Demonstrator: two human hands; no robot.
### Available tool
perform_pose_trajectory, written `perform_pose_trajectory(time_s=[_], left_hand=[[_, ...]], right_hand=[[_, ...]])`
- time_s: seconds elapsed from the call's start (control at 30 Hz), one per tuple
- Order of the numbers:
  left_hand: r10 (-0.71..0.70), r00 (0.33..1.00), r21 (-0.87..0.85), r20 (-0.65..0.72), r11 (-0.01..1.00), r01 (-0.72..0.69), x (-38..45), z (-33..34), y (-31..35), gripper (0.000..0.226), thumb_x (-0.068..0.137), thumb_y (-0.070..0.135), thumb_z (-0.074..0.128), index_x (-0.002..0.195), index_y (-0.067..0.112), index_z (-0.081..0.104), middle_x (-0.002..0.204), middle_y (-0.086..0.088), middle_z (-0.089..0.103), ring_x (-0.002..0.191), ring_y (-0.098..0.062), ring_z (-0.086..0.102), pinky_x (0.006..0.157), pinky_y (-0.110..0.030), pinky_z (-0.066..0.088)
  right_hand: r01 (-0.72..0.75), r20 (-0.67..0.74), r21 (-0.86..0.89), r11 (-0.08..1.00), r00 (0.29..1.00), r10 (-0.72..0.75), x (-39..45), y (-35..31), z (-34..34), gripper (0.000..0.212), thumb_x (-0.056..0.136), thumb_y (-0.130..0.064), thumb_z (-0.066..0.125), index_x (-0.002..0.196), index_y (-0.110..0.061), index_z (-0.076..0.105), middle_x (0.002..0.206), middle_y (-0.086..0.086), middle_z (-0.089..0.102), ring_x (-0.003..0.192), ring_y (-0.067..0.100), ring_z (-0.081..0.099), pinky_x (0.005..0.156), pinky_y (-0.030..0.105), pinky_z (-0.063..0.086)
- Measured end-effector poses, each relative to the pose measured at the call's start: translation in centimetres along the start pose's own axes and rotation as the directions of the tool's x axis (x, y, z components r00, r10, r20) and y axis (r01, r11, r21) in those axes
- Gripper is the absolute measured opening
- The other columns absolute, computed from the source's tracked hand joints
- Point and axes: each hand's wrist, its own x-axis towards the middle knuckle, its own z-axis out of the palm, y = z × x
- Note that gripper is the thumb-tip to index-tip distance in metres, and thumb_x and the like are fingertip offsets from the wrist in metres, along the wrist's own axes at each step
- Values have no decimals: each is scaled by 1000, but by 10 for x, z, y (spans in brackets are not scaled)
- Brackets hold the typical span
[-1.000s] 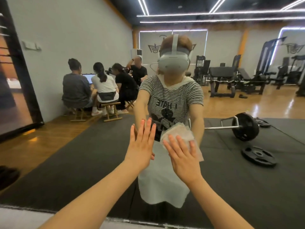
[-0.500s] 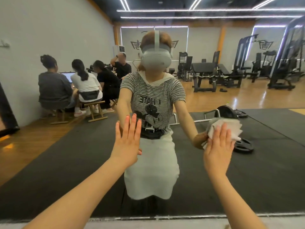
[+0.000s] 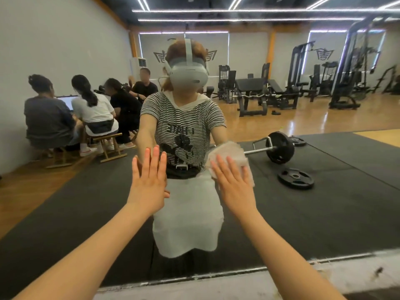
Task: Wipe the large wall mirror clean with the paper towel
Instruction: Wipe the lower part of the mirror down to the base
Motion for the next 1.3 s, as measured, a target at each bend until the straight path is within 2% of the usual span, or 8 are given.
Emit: perform_pose_trajectory(time_s=[0.17,0.37,0.5,0.63,0.87,0.97,1.13,1.3], left_hand=[[30,998,88,-47,996,-26,2,11,-2,143,53,55,88,147,-2,-3,154,-22,-30,143,-40,-24,112,-56,-14],[4,999,113,-52,994,2,3,15,1,140,59,55,85,145,-3,-8,149,-23,-38,140,-41,-32,110,-57,-20],[12,996,97,-92,995,-3,4,16,0,149,51,53,89,150,-2,-8,152,-23,-33,141,-41,-28,110,-58,-17],[86,977,63,-197,995,-75,3,19,-5,153,40,47,95,150,0,-1,158,-21,-21,146,-39,-16,113,-56,-7],[88,971,87,-221,994,-70,3,21,-4,153,38,45,96,149,-3,3,159,-24,-13,146,-43,-8,113,-58,-4],[83,973,96,-214,993,-63,3,23,-3,154,40,46,95,150,-2,-2,158,-26,-14,146,-45,-8,113,-60,-6],[72,978,75,-197,995,-58,3,21,-1,155,43,45,94,149,-2,-8,156,-25,-21,145,-45,-13,112,-60,-11],[52,983,84,-178,996,-38,-1,17,0,154,52,52,89,147,1,-21,154,-23,-30,144,-42,-20,112,-58,-14]], right_hand=[[-359,23,39,933,933,358,-21,64,-17,60,87,-20,36,146,-13,28,150,15,39,136,33,29,100,63,38],[-624,67,239,744,775,628,2,20,-20,63,91,-3,50,150,-5,26,156,22,22,142,43,17,108,64,28],[-246,66,217,945,969,237,11,-56,-12,84,77,-2,64,150,-14,24,156,15,25,144,34,9,107,64,28],[-2,64,190,982,998,-11,11,-72,-10,70,83,-9,46,149,-23,26,155,0,35,146,22,14,113,55,16],[-178,80,-61,982,980,182,-9,56,-27,75,77,-9,52,147,-21,28,151,6,41,140,24,25,108,57,30],[-406,79,-30,913,910,407,-17,89,-39,78,82,-8,68,148,-15,28,155,11,33,141,28,24,103,62,34],[-657,152,123,743,753,640,1,41,-37,67,98,-12,48,154,-7,12,162,16,6,147,38,7,113,58,20],[-263,124,153,952,961,246,-2,-61,-16,84,80,-11,66,150,-14,21,157,10,13,142,37,13,107,63,28]])
